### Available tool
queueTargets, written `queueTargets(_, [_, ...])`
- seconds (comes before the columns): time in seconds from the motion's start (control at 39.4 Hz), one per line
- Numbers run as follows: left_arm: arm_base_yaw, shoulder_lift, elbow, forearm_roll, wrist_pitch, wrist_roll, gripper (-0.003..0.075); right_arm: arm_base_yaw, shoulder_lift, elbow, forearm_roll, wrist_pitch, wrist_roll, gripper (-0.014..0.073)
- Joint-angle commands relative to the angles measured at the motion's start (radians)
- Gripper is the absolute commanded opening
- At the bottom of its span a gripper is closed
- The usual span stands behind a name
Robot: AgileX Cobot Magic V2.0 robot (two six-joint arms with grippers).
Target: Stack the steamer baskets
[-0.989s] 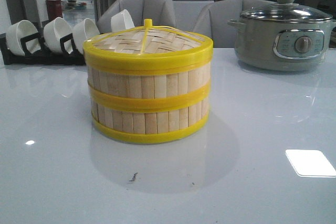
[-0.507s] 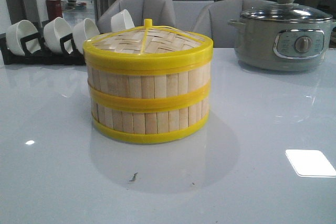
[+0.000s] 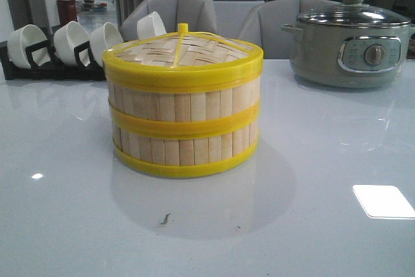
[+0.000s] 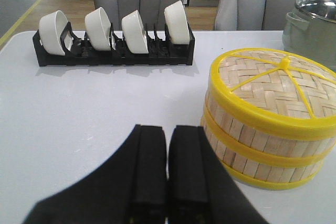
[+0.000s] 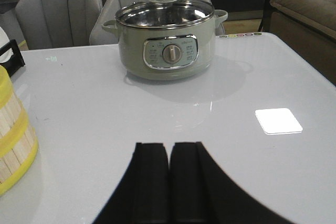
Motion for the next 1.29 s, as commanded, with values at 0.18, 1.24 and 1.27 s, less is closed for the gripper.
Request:
queueTargets(0.18, [-0.003, 0.004, -0.03, -0.003, -0.086, -0.007, 0.0087, -0.007, 0.005, -0.029, 0.002, -0.089, -0.001, 0.0066])
queueTargets(1.24, [0.187, -0.371, 0.328, 0.033, -0.439, -0.005, 0.0087, -0.007, 0.005, -0.029, 0.002, -0.089, -0.001, 0.0066])
queueTargets(1.27, [0.187, -0.386, 0.341, 0.033, -0.439, -0.005, 0.0087, -0.007, 0.005, -0.029, 0.002, -0.089, -0.001, 0.0066])
